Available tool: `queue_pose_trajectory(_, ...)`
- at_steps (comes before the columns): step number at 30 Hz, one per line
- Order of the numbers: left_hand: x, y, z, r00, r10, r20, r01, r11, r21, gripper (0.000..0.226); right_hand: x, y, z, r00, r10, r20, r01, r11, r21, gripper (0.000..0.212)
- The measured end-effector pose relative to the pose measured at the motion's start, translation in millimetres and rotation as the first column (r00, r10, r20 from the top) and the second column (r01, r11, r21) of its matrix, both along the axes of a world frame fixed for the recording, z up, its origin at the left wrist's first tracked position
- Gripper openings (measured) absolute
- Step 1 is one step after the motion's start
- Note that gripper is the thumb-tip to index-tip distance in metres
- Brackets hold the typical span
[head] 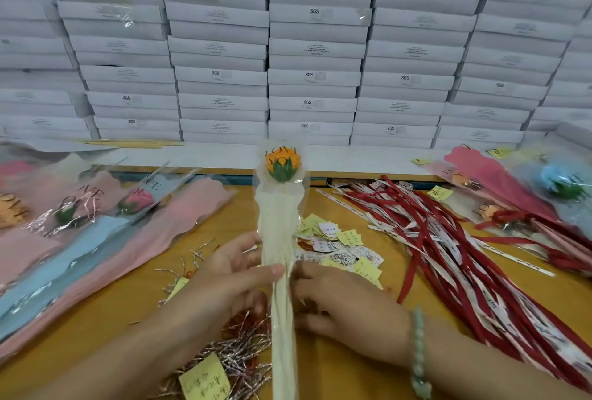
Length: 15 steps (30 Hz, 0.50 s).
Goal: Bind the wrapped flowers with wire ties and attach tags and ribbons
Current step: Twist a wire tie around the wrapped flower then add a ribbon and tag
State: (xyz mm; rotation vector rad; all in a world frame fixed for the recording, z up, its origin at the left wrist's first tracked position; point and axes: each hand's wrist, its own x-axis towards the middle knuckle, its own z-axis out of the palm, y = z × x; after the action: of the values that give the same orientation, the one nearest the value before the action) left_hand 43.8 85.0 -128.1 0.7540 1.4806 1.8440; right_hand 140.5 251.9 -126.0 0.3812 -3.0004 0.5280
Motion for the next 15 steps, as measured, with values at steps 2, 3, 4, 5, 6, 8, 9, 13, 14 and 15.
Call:
queue_pose_trajectory(2,-0.5,0.8,-0.6,1.0,0.001,0.005,-0.001,1.0,0.007,0.046,-1.1,-0.9,-2.0,0.999,-0.019,-0.036,0.021,0.999,0.042,0.021)
queue_pose_trajectory(3,-0.6,1.4,-0.7,1.0,0.001,0.006,-0.001,1.0,0.012,0.046,-1.7,-0.6,-2.6,0.998,-0.033,-0.051,0.036,0.997,0.064,0.019)
queue_pose_trajectory(4,-0.4,1.9,-0.7,1.0,0.0,0.006,0.0,1.0,0.015,0.046,-2.3,-0.1,-3.1,0.997,-0.045,-0.057,0.05,0.995,0.084,0.019)
queue_pose_trajectory(5,-0.2,2.1,-0.8,1.0,0.001,0.008,-0.001,1.0,0.016,0.046,-2.8,0.7,-3.6,0.997,-0.053,-0.055,0.058,0.993,0.101,0.021)
queue_pose_trajectory(6,0.1,2.0,-0.5,1.0,0.003,0.01,-0.003,1.0,0.017,0.046,-3.3,1.9,-4.2,0.997,-0.054,-0.048,0.059,0.991,0.118,0.023)
queue_pose_trajectory(8,0.4,1.7,-0.5,1.0,0.002,0.015,-0.002,1.0,0.016,0.046,-2.9,3.8,-4.7,0.998,-0.047,-0.044,0.053,0.988,0.144,0.024)
queue_pose_trajectory(9,0.5,1.5,-0.9,1.0,-0.002,0.017,0.002,1.0,0.016,0.045,-2.3,4.6,-4.7,0.998,-0.043,-0.049,0.05,0.988,0.144,0.024)
queue_pose_trajectory(13,-0.5,0.7,-2.2,1.0,-0.012,0.029,0.011,0.999,0.032,0.045,-1.0,8.5,-2.6,0.998,-0.046,-0.05,0.051,0.993,0.105,0.022)
queue_pose_trajectory(14,-0.7,0.4,-2.2,1.0,-0.012,0.028,0.011,0.999,0.038,0.044,-0.9,9.0,-1.8,0.998,-0.049,-0.049,0.053,0.994,0.093,0.023)
queue_pose_trajectory(15,-0.9,0.1,-2.4,1.0,-0.013,0.026,0.012,0.999,0.044,0.042,-0.9,9.2,-1.1,0.998,-0.051,-0.045,0.054,0.995,0.088,0.023)
